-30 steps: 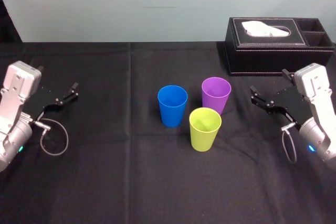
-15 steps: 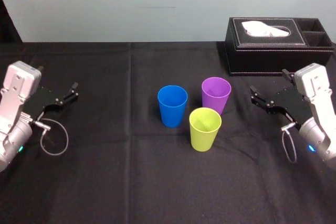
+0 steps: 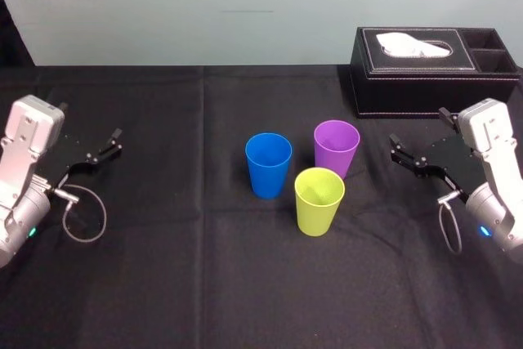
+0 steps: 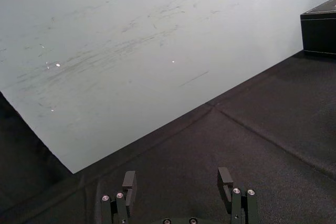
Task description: Stack the three plastic cups sequentially using one hand.
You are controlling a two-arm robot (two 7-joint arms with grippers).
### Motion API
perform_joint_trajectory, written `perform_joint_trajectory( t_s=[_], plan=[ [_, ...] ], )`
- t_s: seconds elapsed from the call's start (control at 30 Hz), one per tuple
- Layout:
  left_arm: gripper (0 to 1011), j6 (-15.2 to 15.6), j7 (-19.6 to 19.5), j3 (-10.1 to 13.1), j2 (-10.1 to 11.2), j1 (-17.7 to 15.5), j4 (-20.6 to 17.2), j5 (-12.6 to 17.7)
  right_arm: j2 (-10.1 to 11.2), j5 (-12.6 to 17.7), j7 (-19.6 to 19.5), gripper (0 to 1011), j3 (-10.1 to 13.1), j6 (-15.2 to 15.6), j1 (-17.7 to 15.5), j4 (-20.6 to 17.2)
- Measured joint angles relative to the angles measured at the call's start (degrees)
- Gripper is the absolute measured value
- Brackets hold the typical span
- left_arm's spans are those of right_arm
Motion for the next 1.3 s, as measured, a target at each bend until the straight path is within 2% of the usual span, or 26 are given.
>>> perform_joint_trajectory(
  t_s=[0.57,0.73,0.87,1.07,1.1,1.17,1.3],
  plan=[
    [1011,0.00,0.00,0.00,0.00,0.00,0.00,0.00,-0.02,-0.02,0.03,1003,0.03,0.00,-0.01,0.00],
    [1011,0.00,0.00,0.00,0.00,0.00,0.00,0.00,-0.31,-0.10,0.71,1003,1.11,-0.74,-0.52,-1.04],
    [1012,0.00,0.00,0.00,0.00,0.00,0.00,0.00,-0.12,0.44,1.65,1003,1.92,-0.65,-1.74,-2.70],
    [1011,0.00,0.00,0.00,0.00,0.00,0.00,0.00,1.39,2.38,3.24,1003,3.78,0.67,-6.19,-8.01],
    [1011,0.00,0.00,0.00,0.00,0.00,0.00,0.00,1.39,2.38,3.24,1003,3.78,0.67,-6.19,-8.01],
    [1011,0.00,0.00,0.00,0.00,0.00,0.00,0.00,2.54,3.22,4.06,1003,4.70,1.04,-8.70,-10.76],
    [1011,0.00,0.00,0.00,0.00,0.00,0.00,0.00,3.88,4.00,5.35,1003,5.32,1.67,-11.24,-13.38]
  ],
)
